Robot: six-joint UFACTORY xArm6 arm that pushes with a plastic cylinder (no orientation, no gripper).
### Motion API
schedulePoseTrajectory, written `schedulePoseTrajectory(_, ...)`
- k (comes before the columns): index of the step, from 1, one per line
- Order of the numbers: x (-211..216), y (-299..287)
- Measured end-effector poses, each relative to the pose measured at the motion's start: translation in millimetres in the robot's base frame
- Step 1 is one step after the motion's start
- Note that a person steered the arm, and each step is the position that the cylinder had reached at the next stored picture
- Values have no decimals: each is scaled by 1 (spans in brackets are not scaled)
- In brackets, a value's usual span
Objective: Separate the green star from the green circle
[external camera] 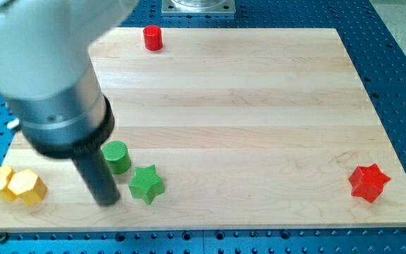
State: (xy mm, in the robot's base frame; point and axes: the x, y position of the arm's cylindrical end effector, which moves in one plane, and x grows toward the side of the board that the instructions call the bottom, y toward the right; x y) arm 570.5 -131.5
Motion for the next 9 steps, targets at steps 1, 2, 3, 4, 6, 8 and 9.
schedulePoseTrajectory(1,-48,83)
schedulePoseTrajectory(2,-48,63)
schedulePoseTrajectory(3,0,17)
schedulePoseTrajectory(4,25,-2)
schedulePoseTrajectory(6,-27,127)
schedulePoseTrajectory(8,-81,149)
schedulePoseTrajectory(9,-86,183)
